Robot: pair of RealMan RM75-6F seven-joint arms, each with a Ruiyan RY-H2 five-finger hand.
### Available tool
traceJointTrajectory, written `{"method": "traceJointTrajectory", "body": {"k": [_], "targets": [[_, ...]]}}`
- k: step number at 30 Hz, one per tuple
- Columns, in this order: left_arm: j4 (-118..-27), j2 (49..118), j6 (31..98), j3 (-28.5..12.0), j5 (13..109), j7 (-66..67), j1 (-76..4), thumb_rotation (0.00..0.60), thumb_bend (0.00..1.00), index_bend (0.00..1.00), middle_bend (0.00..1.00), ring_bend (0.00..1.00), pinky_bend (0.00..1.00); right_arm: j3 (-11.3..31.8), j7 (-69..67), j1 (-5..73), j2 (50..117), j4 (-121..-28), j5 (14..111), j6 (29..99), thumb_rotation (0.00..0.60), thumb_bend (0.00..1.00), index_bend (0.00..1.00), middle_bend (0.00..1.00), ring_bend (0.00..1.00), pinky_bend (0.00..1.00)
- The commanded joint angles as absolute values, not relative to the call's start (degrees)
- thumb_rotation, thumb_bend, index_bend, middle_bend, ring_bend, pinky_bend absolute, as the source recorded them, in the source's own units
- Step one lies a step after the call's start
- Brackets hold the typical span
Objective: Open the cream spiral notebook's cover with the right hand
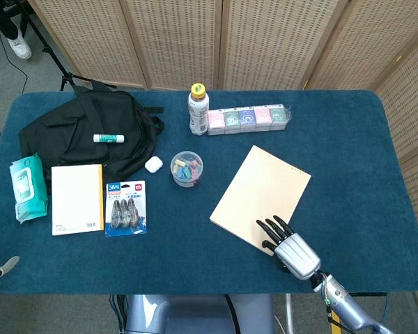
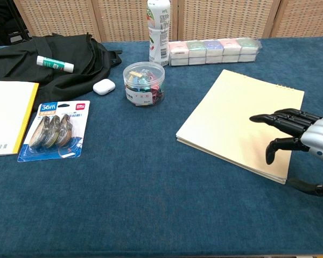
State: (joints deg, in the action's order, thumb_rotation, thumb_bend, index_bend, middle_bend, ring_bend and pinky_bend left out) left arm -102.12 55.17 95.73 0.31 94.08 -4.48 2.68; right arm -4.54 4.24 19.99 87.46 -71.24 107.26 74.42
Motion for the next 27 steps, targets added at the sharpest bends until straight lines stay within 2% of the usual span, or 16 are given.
{"method": "traceJointTrajectory", "body": {"k": [1,27], "targets": [[-102.16,55.17,95.64,0.28,93.97,-4.42,2.65,0.6,0.0,0.0,0.0,0.0,0.0,-4.62,4.74,20.28,88.08,-70.57,107.13,74.42,0.6,0.36,0.39,0.0,0.0,0.0],[-102.33,54.92,95.34,0.29,93.73,-5.12,2.65,0.6,0.0,0.0,0.0,0.0,0.0,-4.96,4.83,22.01,91.44,-66.25,104.78,74.27,0.6,0.36,0.39,0.0,0.0,0.0]]}}
